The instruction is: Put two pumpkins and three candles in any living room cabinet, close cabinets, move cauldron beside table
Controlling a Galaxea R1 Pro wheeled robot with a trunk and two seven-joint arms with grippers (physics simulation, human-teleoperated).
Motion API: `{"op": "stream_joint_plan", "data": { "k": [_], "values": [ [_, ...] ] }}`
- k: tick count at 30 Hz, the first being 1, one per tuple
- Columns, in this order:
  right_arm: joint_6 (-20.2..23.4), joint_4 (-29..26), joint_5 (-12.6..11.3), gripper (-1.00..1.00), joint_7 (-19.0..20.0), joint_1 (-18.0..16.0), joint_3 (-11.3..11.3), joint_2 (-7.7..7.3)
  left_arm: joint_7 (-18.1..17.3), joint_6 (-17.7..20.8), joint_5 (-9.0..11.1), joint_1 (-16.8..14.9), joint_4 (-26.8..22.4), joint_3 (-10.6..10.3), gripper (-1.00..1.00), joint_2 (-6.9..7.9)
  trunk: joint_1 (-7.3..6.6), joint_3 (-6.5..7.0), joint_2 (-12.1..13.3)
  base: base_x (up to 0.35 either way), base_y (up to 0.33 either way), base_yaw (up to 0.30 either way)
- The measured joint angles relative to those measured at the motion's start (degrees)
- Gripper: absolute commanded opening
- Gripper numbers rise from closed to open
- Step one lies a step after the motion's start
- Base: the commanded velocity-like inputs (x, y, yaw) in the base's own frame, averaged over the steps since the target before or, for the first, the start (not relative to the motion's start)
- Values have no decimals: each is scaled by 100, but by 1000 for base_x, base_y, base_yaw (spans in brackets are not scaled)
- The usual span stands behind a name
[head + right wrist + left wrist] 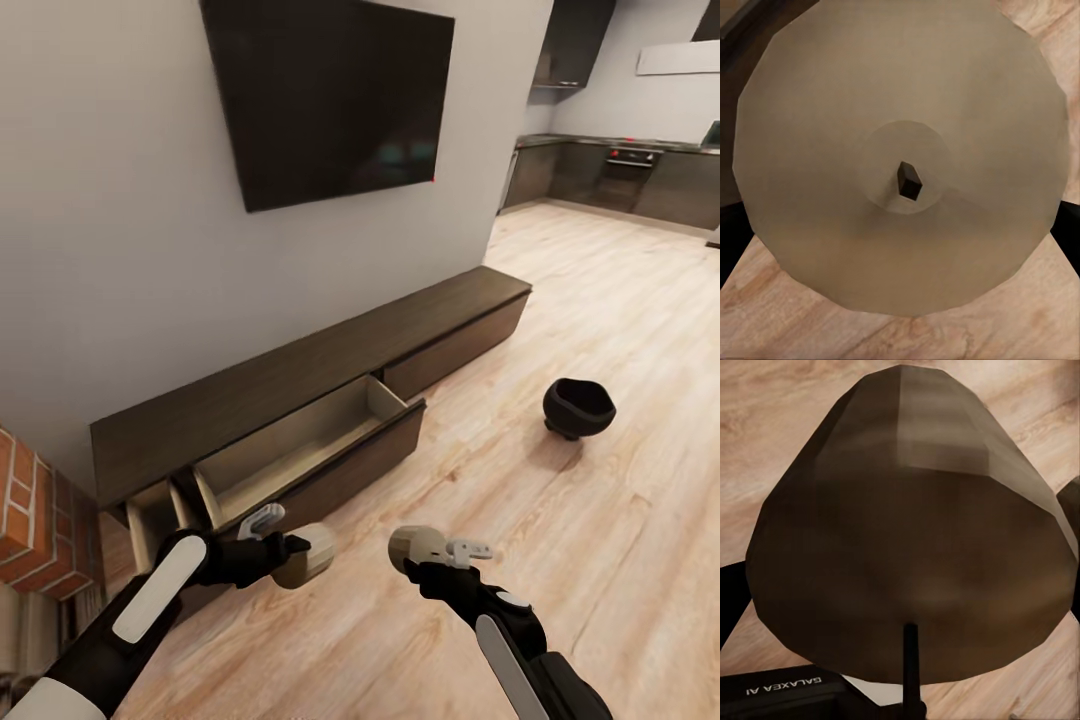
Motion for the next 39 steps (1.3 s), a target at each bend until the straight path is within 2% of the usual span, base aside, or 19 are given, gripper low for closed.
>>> {"op": "stream_joint_plan", "data": {
  "k": [7, 39],
  "values": [
    [0, -10, -3, -100, 2, 0, -1, 1, -12, -10, -4, 0, -89, -25, -100, -3, -1, 0, 0, 26, -79, 290],
    [0, 31, -4, -100, -3, 0, 2, 1, -4, -15, -7, -1, -80, -42, -100, -19, 0, 0, 0, 53, -307, 291]
  ]
}}
